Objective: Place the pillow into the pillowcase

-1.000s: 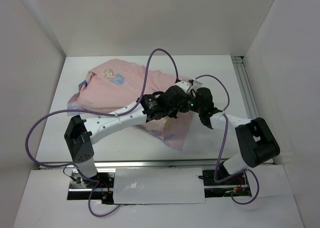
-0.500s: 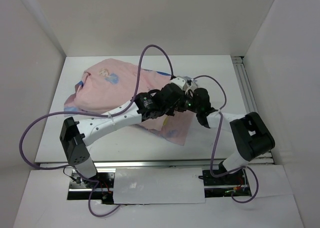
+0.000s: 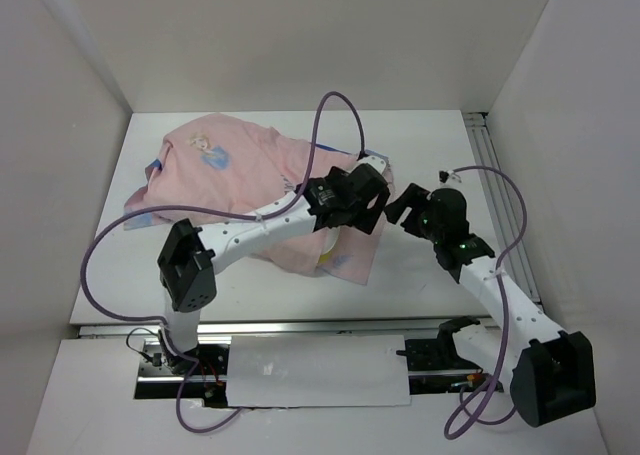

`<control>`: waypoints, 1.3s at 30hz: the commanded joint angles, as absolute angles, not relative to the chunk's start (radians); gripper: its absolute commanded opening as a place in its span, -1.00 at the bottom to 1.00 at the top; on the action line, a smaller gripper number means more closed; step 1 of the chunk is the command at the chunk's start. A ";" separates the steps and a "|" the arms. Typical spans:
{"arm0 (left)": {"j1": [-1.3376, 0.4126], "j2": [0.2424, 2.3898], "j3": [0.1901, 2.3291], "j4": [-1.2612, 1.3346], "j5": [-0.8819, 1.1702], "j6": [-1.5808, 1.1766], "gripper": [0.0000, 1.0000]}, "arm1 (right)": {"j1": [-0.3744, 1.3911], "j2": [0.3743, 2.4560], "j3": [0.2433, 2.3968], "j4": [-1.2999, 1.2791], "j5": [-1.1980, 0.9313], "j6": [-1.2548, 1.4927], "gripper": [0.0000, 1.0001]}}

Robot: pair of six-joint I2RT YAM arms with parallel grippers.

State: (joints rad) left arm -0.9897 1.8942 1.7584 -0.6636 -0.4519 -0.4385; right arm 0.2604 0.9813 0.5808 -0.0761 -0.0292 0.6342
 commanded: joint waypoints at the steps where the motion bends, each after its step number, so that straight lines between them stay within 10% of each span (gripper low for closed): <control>1: -0.922 1.957 1.830 -0.689 -0.494 -0.393 1.00 | 0.235 0.954 0.623 -0.280 0.064 0.605 0.61; 18: -0.828 2.134 1.848 -0.535 -0.143 -0.229 1.00 | 0.120 0.945 0.604 -0.262 -0.063 0.506 0.69; 27: -0.828 2.304 1.908 -0.676 -0.320 -0.310 1.00 | 0.110 0.986 0.594 -0.244 -0.092 0.497 0.71; 32: -0.828 2.353 1.922 -0.713 -0.390 -0.344 0.17 | 0.110 0.995 0.583 -0.212 -0.103 0.497 0.71; 33: -0.828 2.353 1.922 -0.713 -0.411 -0.344 -0.64 | 0.110 0.996 0.583 -0.212 -0.119 0.497 0.71; 34: -0.828 2.353 1.937 -0.722 -0.437 -0.354 -1.00 | 0.110 0.996 0.583 -0.201 -0.142 0.488 0.71; 39: -0.788 2.144 1.887 -0.663 -0.399 -0.354 -1.00 | 0.110 0.996 0.571 -0.111 -0.259 0.446 0.56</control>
State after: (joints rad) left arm -0.8154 2.2589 1.9392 -0.6636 -0.4465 -0.3183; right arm 0.1169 0.9939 0.5739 -0.2173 -0.1791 0.4877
